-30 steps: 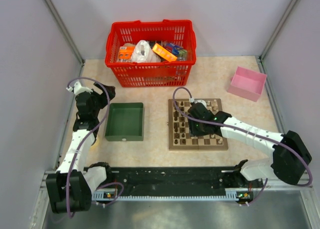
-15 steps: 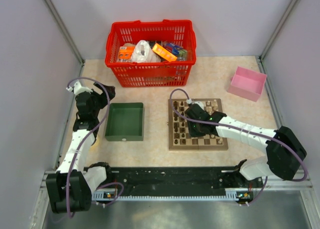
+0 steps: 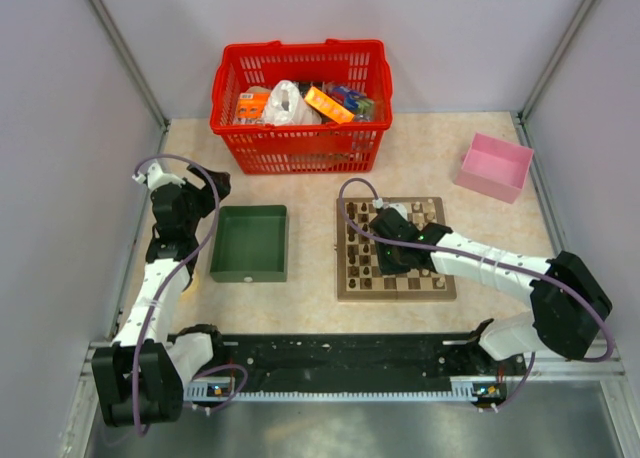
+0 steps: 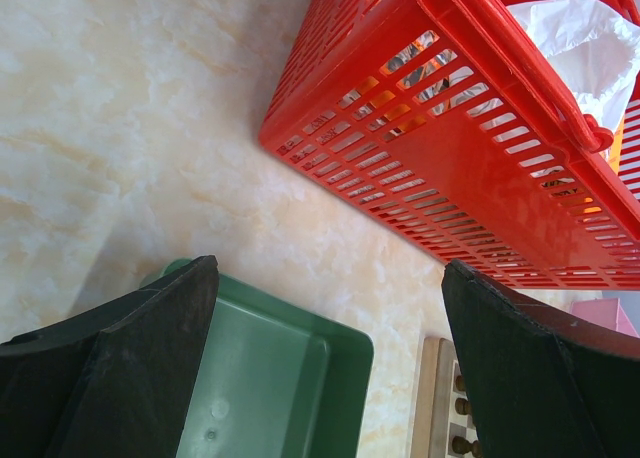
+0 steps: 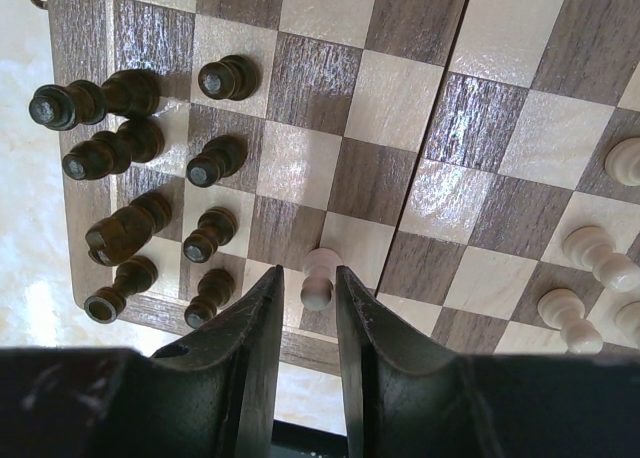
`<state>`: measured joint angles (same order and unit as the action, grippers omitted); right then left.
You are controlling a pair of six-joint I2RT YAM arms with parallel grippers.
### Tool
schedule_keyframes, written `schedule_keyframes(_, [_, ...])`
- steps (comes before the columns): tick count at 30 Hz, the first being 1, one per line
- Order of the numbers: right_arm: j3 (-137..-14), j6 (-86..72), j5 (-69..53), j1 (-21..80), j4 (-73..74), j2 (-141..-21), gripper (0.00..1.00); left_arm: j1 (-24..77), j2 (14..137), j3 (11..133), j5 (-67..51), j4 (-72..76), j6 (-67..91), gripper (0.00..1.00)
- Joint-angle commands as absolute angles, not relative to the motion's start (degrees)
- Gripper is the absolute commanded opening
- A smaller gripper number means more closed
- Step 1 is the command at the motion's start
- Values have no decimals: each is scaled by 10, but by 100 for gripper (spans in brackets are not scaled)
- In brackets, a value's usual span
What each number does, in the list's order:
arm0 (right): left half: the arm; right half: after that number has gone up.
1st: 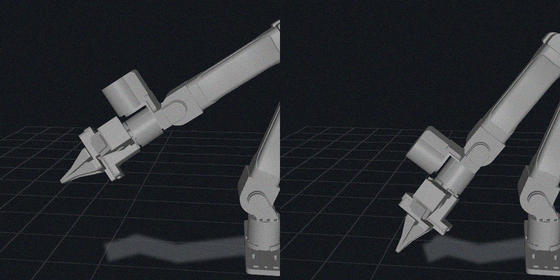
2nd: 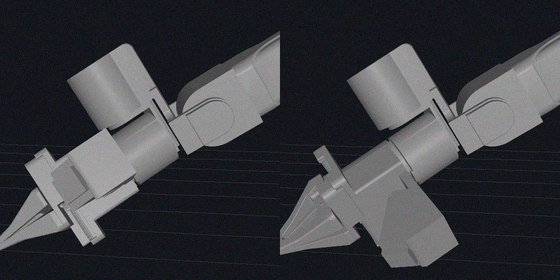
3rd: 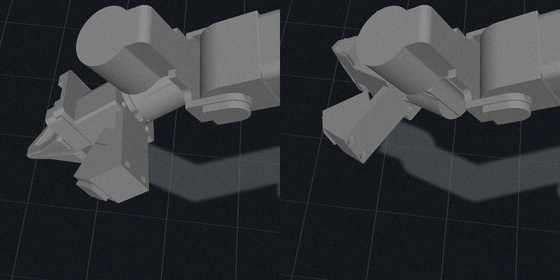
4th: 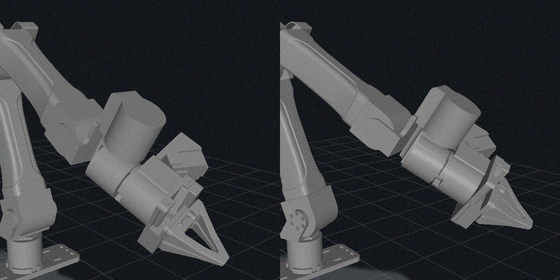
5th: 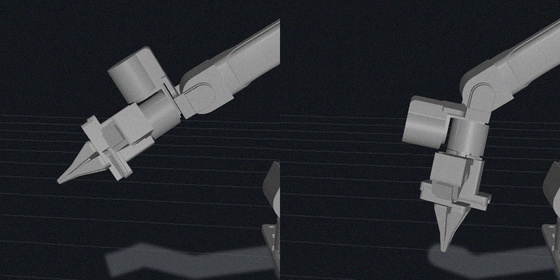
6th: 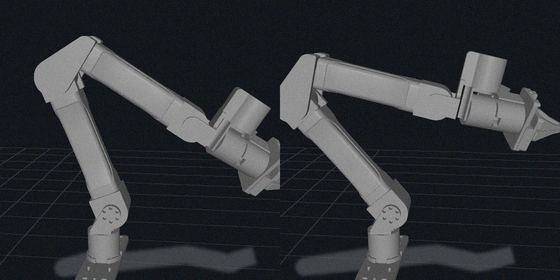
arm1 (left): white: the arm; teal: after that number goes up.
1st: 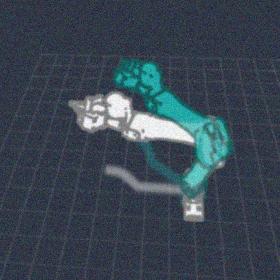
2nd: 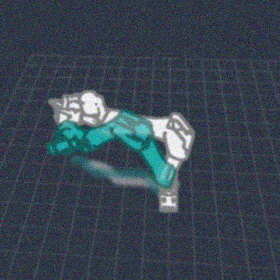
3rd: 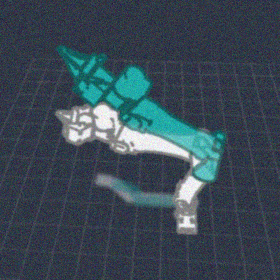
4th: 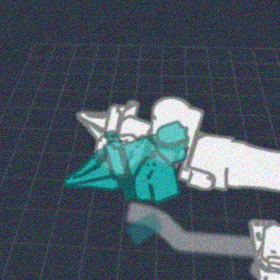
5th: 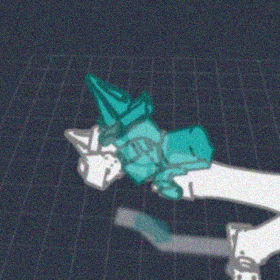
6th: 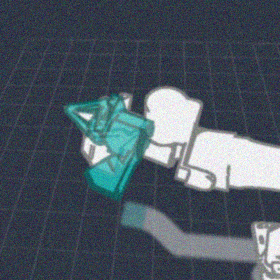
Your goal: Set up the chess pieces on the board
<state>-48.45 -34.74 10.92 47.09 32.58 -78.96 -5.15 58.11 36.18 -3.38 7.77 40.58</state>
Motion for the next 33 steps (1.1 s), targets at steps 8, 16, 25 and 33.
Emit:
schedule_keyframes(8, [-487, -348, 117, 477, 327, -794, 26, -54, 569, 361, -28, 102, 401, 99])
schedule_keyframes(16, [-490, -345, 116, 477, 328, -802, 22, -54, 568, 362, -28, 102, 401, 99])
schedule_keyframes(25, [-493, -350, 139, 478, 352, -774, 11, -54, 569, 363, -28, 102, 400, 99])
schedule_keyframes(33, [-448, -398, 190, 463, 421, -685, 11, -54, 570, 362, -28, 103, 401, 99])
